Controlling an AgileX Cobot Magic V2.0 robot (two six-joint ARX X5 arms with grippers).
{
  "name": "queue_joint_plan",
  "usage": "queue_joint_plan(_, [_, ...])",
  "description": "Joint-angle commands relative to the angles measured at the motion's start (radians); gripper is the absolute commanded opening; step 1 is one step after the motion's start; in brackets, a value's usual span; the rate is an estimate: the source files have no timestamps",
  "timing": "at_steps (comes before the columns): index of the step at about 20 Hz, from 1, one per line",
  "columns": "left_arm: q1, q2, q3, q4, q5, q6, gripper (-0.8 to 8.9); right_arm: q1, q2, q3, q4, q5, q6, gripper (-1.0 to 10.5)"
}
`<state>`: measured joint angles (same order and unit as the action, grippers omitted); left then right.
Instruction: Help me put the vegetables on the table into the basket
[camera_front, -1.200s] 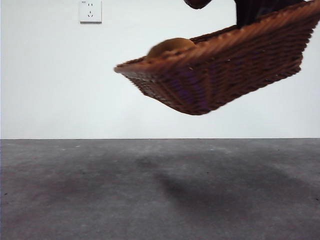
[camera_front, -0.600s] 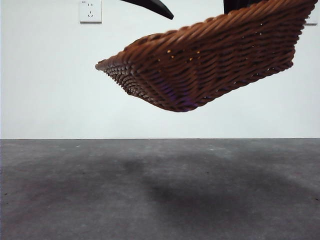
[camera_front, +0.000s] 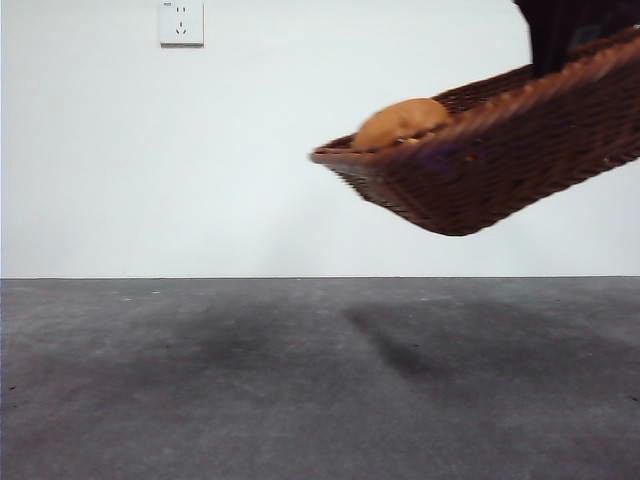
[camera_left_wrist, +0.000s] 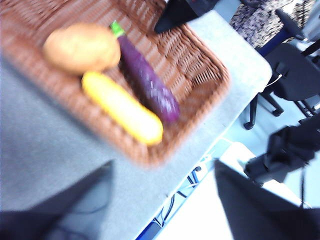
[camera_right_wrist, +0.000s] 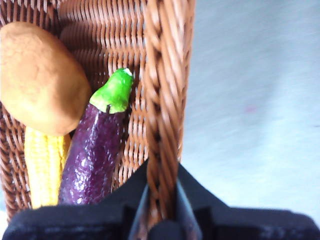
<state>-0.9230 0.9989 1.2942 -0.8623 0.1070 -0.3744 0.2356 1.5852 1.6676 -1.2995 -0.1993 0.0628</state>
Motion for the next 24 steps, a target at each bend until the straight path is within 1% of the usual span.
queue_joint_plan(1, [0.000,-0.071,-0.004,-0.009,-0.002,0.048,-0.06,-0.074,0.031,-0.003,0.026,-0.034,-0.045,-0.1])
queue_joint_plan(2, [0.000,-0.109,-0.004,-0.009,-0.003,0.070,-0.06,-0.114,0.061,-0.003,0.036,-0.076,-0.079,-0.1])
queue_joint_plan(3, [0.000,-0.137,-0.004,-0.010,-0.003,0.100,-0.05,-0.142,0.095,-0.003,0.044,-0.112,-0.094,-0.1])
queue_joint_plan(6, [0.000,-0.181,-0.004,-0.045,-0.003,0.185,-0.05,-0.183,0.198,-0.003,0.099,-0.144,-0.101,-0.1])
queue_joint_plan(7, [0.000,-0.191,-0.004,-0.073,-0.004,0.213,-0.05,-0.193,0.238,-0.003,0.127,-0.180,-0.118,-0.1])
queue_joint_plan(9, [0.000,-0.198,-0.004,-0.132,-0.004,0.245,-0.05,-0.207,0.302,-0.003,0.186,-0.253,-0.119,-0.1])
queue_joint_plan(12, [0.000,-0.198,-0.004,-0.221,-0.002,0.243,-0.05,-0.224,0.402,-0.003,0.284,-0.302,-0.120,-0.1])
queue_joint_plan(17, [0.000,-0.207,-0.004,-0.317,-0.003,0.206,-0.05,-0.240,0.542,-0.003,0.348,-0.310,-0.123,-0.1])
queue_joint_plan(19, [0.000,-0.209,-0.004,-0.335,-0.003,0.206,-0.05,-0.243,0.565,-0.003,0.365,-0.310,-0.127,-0.1])
queue_joint_plan(22, [0.000,-0.209,-0.004,-0.333,-0.011,0.217,-0.05,-0.244,0.552,0.011,0.396,-0.310,-0.121,0.1])
queue_joint_plan(23, [0.000,-0.209,-0.004,-0.330,-0.034,0.223,-0.05,-0.244,0.545,0.025,0.401,-0.303,-0.109,1.1])
queue_joint_plan(24, [0.001,-0.209,-0.004,-0.329,-0.058,0.225,-0.05,-0.244,0.543,0.051,0.386,-0.276,-0.085,2.9])
